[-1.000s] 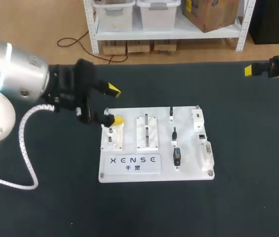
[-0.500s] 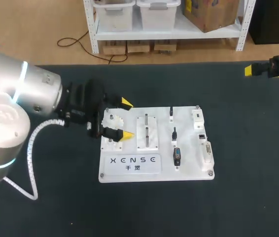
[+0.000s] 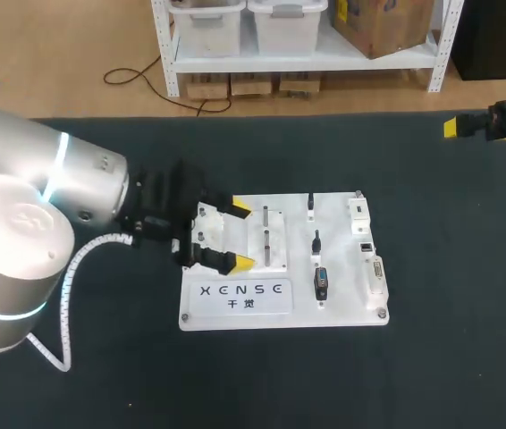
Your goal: Insert the Ethernet cable into its matching sockets.
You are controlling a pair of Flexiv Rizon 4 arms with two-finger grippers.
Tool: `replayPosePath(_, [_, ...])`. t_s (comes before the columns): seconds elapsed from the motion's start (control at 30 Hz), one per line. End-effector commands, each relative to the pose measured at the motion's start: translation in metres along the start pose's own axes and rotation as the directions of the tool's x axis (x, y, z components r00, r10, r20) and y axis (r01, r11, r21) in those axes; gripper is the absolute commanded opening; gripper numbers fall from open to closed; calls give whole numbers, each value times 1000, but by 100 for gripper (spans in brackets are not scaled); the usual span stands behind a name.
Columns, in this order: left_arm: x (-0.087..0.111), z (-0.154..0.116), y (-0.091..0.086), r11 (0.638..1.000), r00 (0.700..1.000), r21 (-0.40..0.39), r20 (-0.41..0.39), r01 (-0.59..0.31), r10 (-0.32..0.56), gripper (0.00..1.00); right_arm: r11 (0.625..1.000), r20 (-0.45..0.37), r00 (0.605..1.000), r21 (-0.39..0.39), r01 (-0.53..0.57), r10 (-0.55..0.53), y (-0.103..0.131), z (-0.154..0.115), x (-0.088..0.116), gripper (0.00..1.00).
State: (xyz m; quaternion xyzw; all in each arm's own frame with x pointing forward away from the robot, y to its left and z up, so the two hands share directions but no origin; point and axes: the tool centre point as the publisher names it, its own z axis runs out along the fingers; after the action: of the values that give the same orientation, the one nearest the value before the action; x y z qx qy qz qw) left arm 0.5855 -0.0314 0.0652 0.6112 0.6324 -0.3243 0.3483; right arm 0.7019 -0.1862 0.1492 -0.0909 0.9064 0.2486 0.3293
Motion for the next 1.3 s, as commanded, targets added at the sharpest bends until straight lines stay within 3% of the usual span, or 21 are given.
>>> replayPosePath(0.03, [1,3,8,1000,1000,14,-4,-1,1,100,1000,0,1000,2,0,0,0,-1,0,100])
replayPosePath(0.13, [1,3,8,1000,1000,14,-4,-1,1,100,1000,0,1000,2,0,0,0,-1,0,100])
replayPosePath(0.4, [1,3,8,1000,1000,14,-4,-1,1,100,998,-71,997,51,23,-20,48,18,5,100])
replayPosePath(0.67, [1,3,8,1000,1000,14,-4,-1,1,100,987,-253,967,143,75,-36,101,37,38,100])
replayPosePath(0.83, [1,3,8,1000,1000,14,-4,-1,1,100,979,-307,951,177,96,-37,128,49,58,100])
replayPosePath(1.03, [1,3,8,1000,1000,14,-4,-1,1,100,951,-372,928,285,123,-9,140,72,80,100])
replayPosePath(1.3, [1,3,8,1000,1000,14,-4,-1,1,100,936,-397,918,320,147,-9,153,100,102,100])
